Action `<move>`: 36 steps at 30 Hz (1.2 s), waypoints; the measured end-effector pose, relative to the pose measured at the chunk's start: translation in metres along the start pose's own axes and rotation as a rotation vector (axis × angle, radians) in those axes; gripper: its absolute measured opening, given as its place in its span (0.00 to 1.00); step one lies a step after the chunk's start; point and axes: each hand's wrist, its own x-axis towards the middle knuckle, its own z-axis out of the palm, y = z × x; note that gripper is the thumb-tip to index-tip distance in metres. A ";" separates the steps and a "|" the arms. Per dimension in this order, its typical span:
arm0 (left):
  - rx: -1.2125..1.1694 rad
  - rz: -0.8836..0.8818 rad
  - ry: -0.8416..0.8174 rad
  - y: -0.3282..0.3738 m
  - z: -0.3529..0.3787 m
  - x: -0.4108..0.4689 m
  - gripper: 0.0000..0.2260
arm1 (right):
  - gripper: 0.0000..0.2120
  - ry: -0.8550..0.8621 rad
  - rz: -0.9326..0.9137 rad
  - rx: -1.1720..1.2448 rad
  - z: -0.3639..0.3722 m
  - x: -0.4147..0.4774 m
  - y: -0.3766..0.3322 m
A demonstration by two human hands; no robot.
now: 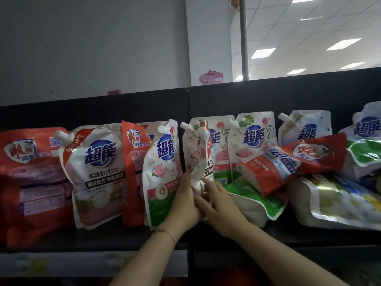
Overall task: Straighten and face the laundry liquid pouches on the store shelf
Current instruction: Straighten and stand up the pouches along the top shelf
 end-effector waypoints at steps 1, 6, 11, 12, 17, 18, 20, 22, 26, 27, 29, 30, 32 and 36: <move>0.001 -0.029 0.027 0.000 0.002 -0.001 0.34 | 0.23 -0.002 -0.037 -0.038 0.000 -0.004 0.001; 0.047 0.051 0.083 0.006 0.001 -0.011 0.40 | 0.11 0.081 -0.055 -0.065 0.002 -0.007 0.004; 0.034 0.047 0.102 -0.002 0.003 -0.009 0.41 | 0.09 0.145 -0.006 -0.138 0.000 -0.011 0.004; 0.030 0.049 0.109 -0.004 0.004 -0.008 0.41 | 0.09 0.160 -0.005 -0.159 0.001 -0.011 0.005; -0.011 0.041 0.112 -0.008 0.006 -0.007 0.39 | 0.08 0.192 0.061 -0.229 0.000 -0.015 0.002; -0.010 0.052 0.113 -0.009 0.006 -0.008 0.39 | 0.07 0.184 0.065 -0.252 0.000 -0.015 0.002; -0.010 0.070 0.110 -0.011 0.006 -0.007 0.40 | 0.07 0.160 0.068 -0.310 -0.001 -0.016 0.000; -0.006 0.075 0.110 -0.012 0.007 -0.007 0.40 | 0.06 0.160 0.067 -0.350 -0.001 -0.015 -0.001; 0.020 0.100 0.122 -0.014 0.007 -0.008 0.38 | 0.07 0.174 0.074 -0.388 0.000 -0.015 -0.004; 0.036 0.112 0.134 -0.013 0.007 -0.009 0.37 | 0.07 0.174 0.070 -0.397 0.000 -0.015 -0.005; 0.066 0.145 0.167 -0.009 0.008 -0.012 0.35 | 0.08 0.178 0.056 -0.400 0.000 -0.016 -0.006; 0.084 0.162 0.182 -0.006 0.008 -0.013 0.34 | 0.09 0.180 0.050 -0.397 -0.001 -0.016 -0.006; 0.118 0.201 0.210 -0.004 0.008 -0.013 0.35 | 0.09 0.178 0.049 -0.392 0.000 -0.015 -0.005; 0.268 0.337 0.342 -0.008 0.006 -0.010 0.30 | 0.08 0.180 0.038 -0.384 0.000 -0.014 -0.003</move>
